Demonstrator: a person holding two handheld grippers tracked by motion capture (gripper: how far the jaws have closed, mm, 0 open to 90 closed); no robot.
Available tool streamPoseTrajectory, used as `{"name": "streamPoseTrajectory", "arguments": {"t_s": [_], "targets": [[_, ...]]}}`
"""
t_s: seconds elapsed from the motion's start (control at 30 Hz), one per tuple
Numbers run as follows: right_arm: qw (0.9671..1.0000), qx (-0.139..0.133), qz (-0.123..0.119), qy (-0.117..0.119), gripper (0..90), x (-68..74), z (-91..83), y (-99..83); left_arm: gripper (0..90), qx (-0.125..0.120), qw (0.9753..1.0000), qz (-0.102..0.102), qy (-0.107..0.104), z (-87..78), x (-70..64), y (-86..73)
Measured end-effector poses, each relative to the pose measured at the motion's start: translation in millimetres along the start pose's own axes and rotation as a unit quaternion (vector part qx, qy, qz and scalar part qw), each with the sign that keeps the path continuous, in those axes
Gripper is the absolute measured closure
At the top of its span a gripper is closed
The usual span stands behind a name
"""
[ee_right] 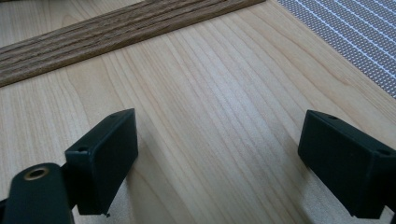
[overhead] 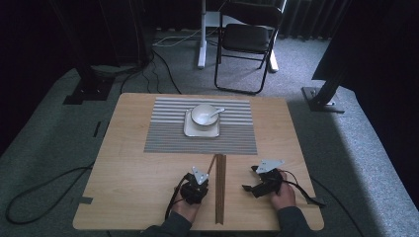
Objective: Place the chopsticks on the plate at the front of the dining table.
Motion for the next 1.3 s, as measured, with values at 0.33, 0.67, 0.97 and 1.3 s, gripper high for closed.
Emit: {"name": "streamPoseTrajectory", "arguments": {"t_s": [0.33,0.67,0.97,1.3], "targets": [[1.0,0.0,0.0,0.0,11.5,0.0,0.0,0.0,84.1,0.002,0.9999,-0.009,-0.005,-2.1,5.6,-1.6],[1.0,0.0,0.0,0.0,11.5,0.0,0.0,0.0,84.1,-0.011,0.9996,-0.023,0.007,-9.3,18.1,2.0],[1.0,0.0,0.0,0.0,11.5,0.0,0.0,0.0,84.2,-0.016,0.999,-0.037,0.021,-10.5,29.2,3.1],[1.0,0.0,0.0,0.0,11.5,0.0,0.0,0.0,84.2,-0.019,0.9985,-0.044,0.027,-11.1,33.4,5.0]]}}
Point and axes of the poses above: each handheld gripper's, and its own axes: z roughly forward along the jaws, y roughly out of its top, x roughly to its left, the point moved 4 cm from there along z, roughly forward along the jaws, and after that the axes turned 11 degrees about z, right-handed, at the moved point
